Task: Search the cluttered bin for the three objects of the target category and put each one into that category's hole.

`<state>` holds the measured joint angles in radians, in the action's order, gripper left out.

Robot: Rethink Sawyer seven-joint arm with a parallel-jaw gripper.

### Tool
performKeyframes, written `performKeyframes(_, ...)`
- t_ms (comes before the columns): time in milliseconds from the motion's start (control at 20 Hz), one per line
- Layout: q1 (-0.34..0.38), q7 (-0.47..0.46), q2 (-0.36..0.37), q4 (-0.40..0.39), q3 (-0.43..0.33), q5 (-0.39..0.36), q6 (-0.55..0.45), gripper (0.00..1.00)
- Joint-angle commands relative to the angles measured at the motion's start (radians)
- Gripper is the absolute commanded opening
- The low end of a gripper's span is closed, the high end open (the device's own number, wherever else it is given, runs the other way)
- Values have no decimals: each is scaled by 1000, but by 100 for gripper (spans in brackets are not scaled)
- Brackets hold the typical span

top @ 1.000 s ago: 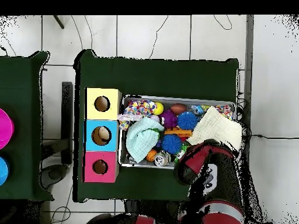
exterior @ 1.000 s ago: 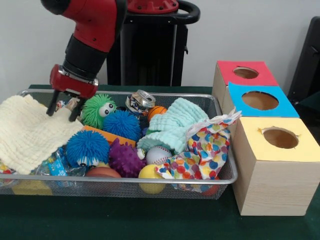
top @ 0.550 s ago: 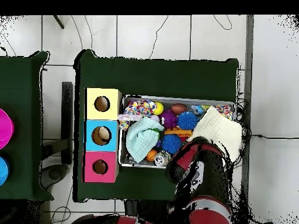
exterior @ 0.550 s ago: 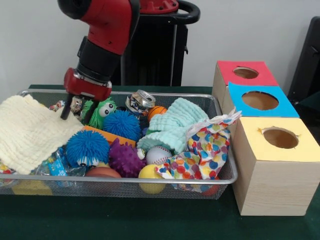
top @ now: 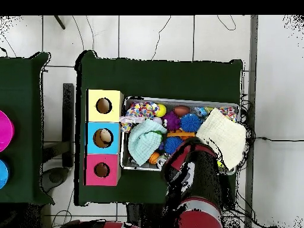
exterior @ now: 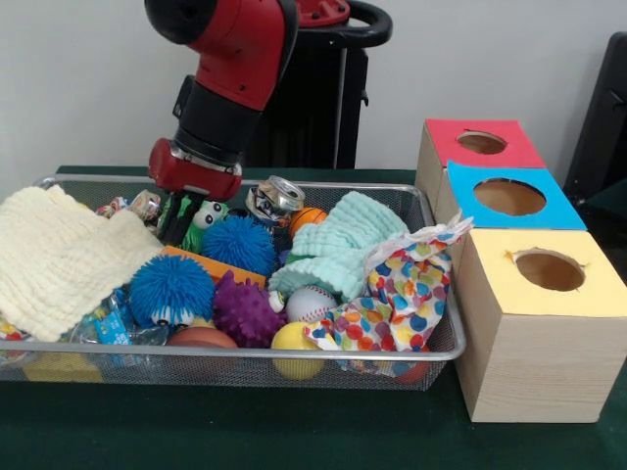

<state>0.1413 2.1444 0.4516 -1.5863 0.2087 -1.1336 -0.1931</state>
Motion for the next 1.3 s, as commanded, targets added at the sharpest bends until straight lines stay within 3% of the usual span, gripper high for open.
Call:
performKeyframes(50, -2, -74, -40, 9, -30, -30, -76, 0)
performKeyframes(950, -2, -119, -45, 27, -14, -54, -102, 0)
performKeyframes(1300, -67, -30, -106, 75, 64, -137, -75, 0)
